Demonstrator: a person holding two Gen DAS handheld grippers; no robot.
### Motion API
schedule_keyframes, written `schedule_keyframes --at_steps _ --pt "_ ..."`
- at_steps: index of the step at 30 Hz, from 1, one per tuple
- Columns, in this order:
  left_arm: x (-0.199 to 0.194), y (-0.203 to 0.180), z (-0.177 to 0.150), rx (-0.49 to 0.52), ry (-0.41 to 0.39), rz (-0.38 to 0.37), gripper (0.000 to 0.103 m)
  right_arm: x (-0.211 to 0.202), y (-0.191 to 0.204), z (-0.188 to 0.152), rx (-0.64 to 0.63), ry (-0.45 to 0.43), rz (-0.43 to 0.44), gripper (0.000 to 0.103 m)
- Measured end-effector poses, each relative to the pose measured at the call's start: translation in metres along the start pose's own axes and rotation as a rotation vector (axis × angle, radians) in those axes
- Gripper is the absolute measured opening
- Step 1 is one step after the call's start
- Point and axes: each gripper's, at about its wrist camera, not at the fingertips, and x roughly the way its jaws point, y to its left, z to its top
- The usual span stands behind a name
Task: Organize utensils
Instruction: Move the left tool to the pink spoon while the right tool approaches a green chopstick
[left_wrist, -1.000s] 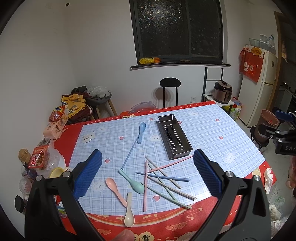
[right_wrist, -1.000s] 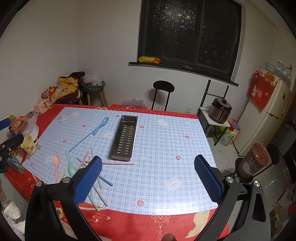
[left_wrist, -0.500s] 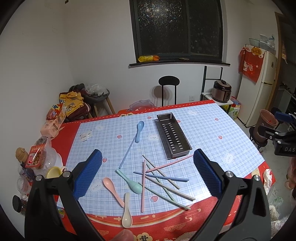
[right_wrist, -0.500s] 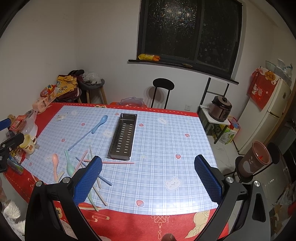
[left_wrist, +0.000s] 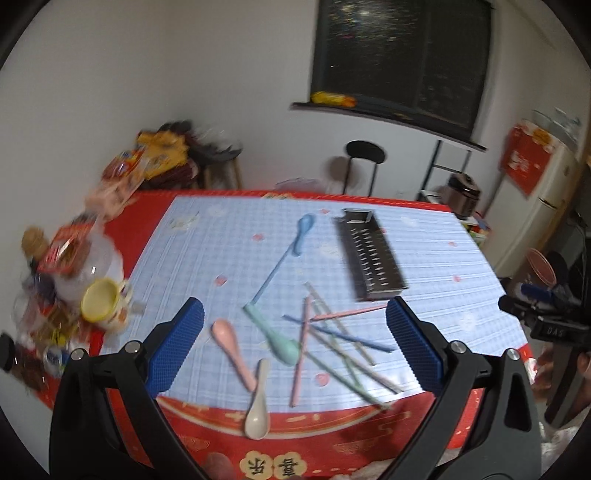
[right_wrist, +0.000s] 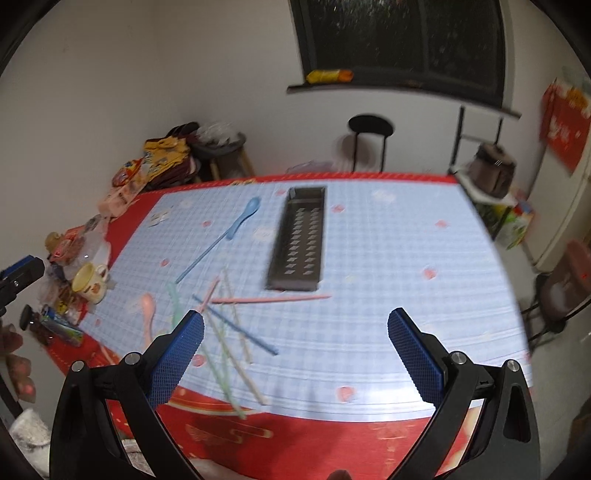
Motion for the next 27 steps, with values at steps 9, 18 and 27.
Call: schedule_keyframes --at_steps 9,18,27 --pt "0.060 0.076 -0.057 -0.114 0.164 0.093 0.097 0.065 0.040 -0.032 -0.071 0.094 0.034 0.098" --pt "0.100 0.095 -0.096 -0.048 0.275 0.069 0.097 0.116 0.076 -0.036 -0.050 0.232 0.041 0.098" --pt "0.143 0.123 -0.093 -0.167 0.348 -0.017 0.085 0.138 0.102 -0.049 -0.113 0.293 0.077 0.075"
